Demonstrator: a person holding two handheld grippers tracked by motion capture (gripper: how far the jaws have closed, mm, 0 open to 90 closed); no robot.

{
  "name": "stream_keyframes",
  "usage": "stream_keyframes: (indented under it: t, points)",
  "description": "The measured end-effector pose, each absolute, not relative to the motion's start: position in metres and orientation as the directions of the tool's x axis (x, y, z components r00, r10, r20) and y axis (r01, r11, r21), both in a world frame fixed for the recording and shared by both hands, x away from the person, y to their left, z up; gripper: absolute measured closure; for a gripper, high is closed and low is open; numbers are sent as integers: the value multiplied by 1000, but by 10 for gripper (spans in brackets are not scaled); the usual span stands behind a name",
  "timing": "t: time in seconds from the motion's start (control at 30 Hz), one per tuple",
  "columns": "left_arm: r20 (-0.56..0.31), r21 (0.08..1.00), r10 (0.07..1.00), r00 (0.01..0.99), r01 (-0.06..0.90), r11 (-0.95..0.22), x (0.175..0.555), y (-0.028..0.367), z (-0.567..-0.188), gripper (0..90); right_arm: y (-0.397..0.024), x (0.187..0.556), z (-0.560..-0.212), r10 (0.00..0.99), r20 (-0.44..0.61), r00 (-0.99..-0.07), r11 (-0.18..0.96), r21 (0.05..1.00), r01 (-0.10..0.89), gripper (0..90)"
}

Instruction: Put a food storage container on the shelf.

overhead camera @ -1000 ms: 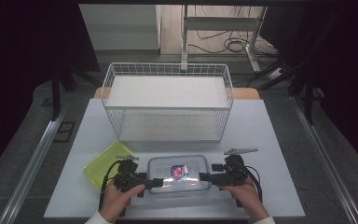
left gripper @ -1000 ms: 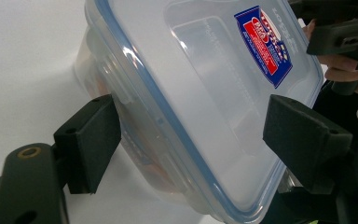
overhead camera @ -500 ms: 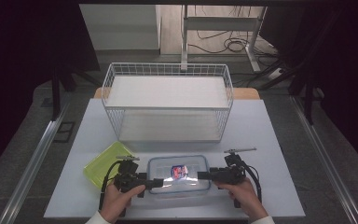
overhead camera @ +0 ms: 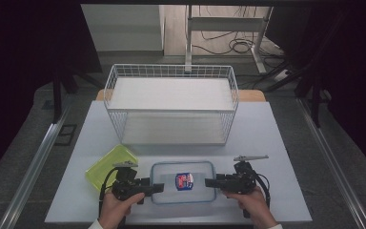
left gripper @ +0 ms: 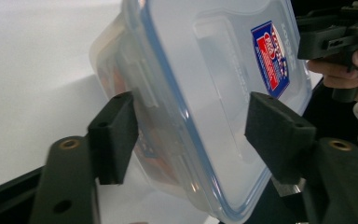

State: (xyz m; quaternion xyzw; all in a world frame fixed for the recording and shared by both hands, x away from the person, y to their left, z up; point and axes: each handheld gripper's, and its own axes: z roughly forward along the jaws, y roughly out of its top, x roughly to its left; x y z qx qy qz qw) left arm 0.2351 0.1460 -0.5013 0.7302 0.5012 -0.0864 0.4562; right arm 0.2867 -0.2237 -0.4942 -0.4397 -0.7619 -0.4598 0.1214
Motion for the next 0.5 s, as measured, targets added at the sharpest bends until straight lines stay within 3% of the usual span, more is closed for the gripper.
stream_keyframes:
  t: [0.5]
  points:
    - [-593,617,599,538,782,-92,226,158,-500,503,-234,270,-492,522,576,-629,179,647,741,489]
